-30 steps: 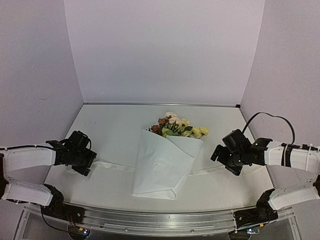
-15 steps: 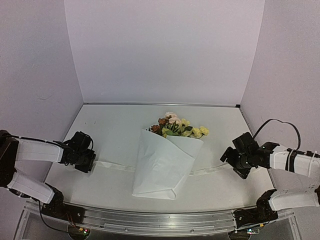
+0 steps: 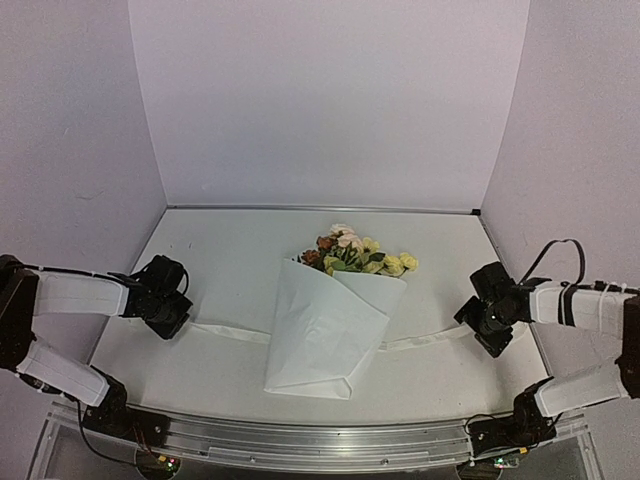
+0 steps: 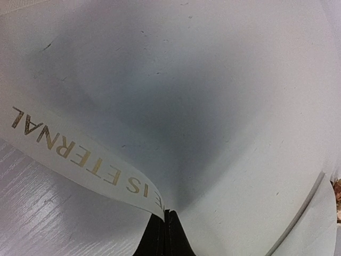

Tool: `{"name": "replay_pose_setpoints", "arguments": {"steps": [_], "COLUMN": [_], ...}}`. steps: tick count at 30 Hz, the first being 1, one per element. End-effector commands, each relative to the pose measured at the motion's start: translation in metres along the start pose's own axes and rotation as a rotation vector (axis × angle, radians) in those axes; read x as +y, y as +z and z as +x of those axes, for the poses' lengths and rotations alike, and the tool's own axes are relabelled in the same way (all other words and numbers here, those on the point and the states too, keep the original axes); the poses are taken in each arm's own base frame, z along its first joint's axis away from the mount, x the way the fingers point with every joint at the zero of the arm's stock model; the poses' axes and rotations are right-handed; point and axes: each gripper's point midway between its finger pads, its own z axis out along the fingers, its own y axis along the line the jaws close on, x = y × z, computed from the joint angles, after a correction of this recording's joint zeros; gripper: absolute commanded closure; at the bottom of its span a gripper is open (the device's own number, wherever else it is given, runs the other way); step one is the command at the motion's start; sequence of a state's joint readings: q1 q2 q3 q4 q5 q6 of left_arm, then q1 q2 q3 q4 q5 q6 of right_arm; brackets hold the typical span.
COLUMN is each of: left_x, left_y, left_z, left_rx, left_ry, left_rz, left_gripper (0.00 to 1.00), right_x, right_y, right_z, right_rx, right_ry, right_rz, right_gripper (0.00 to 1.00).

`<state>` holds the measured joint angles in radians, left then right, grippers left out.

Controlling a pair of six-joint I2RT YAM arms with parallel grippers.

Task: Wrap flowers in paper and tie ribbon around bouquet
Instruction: Pick up the left side of the ribbon at the center of the board, then pick up the right side of the ribbon from the center of the board.

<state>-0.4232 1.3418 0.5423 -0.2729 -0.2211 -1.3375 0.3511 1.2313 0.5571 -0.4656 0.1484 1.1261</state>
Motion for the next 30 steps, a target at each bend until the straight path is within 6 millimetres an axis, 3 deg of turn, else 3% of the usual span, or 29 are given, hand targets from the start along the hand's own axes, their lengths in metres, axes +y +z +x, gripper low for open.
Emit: {"name": "replay_pose_setpoints", "arguments": {"steps": [1,9,15,21,27,30], "left_x": [-0.014,-0.015,-0.023,-0.033,-0.048,-0.06], "left_y": [-0.013,-0.018,-0.022,-0.027,-0.034,-0.037], "left_z": [-0.012,-0.01,-0.013,-0.018,-0.026,-0.032], "left_rx": [-0.038,-0.03,-0.034,-0.055,-0.088,-0.106], "left_ry": [0.1,0.13,0.157,0.184,0.228,0.276], "left_rz": [0.041,0.067,0.082,0.095,0.123,0.126], "left_gripper": [1.0,1.0,1.0,1.0,1.0,1.0], "right_x": [0.026,0.025,0.016,0.019,0.022,0.024], "right_y": [0.005,0.026,0.039,0.044,0.041,0.031], "right_z": [-0.023,-0.029,-0.02,-0.02,-0.019,-0.029], "right_rx": [-0.022,0.004,0.03,0.038,0.047,0.015], "right_ry": [0.013,0.049,0.089,0.119,0.138,0.149], "right_rz": [0.003,0.07,0.125,0.138,0.123,0.094], "right_gripper": [0.12,0.21,0.36,0.6,0.98,1.0]}}
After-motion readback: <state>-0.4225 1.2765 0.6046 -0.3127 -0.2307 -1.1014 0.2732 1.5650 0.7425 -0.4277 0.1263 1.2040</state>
